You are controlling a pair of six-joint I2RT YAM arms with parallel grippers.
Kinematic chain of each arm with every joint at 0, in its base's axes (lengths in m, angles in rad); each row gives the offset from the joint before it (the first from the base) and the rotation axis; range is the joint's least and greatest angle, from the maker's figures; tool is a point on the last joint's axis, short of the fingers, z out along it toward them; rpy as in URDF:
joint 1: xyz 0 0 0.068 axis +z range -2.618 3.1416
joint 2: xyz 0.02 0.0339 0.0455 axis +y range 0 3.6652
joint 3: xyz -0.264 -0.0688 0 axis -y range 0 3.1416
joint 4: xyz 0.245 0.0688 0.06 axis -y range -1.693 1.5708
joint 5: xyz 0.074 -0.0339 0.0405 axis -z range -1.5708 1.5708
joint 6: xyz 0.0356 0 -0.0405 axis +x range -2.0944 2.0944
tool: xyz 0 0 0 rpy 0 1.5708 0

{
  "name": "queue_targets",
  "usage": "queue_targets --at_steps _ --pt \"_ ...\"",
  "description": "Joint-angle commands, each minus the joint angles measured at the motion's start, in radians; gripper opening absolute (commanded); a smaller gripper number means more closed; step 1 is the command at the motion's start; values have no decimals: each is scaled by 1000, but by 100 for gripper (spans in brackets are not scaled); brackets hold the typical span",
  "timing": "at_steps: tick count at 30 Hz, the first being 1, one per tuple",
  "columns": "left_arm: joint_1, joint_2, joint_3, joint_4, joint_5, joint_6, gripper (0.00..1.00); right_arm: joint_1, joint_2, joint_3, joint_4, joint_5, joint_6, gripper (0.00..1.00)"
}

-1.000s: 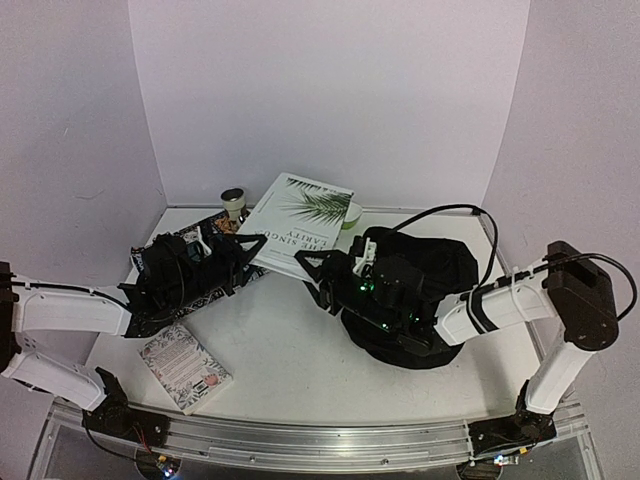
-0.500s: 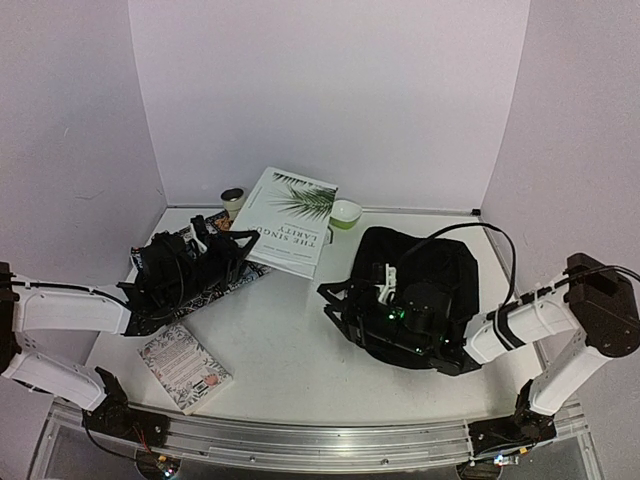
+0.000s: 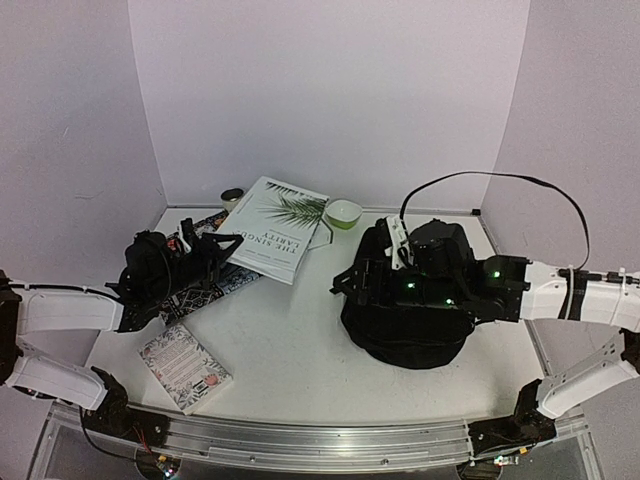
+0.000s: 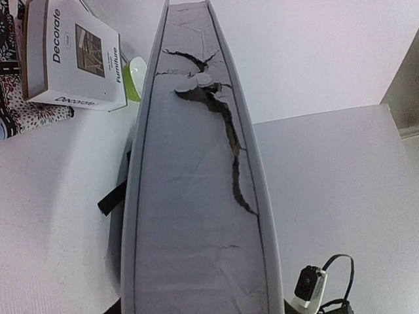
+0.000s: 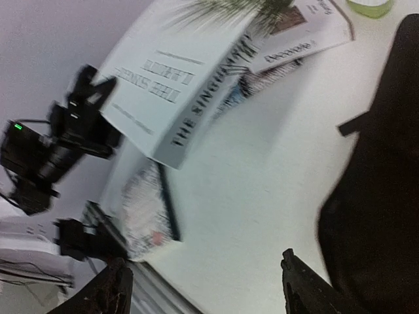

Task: Pack the student bag
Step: Pick up the largest pocket of the bag from the student bag.

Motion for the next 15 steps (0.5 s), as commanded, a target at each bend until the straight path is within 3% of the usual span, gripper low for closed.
queue_targets --at_steps 1,15 --pt "25 -41 -31 64 114 -9 28 -4 75 148 -503 130 -225 79" --pt "64 -67 -45 -34 142 37 27 60 462 489 -915 378 -306 83"
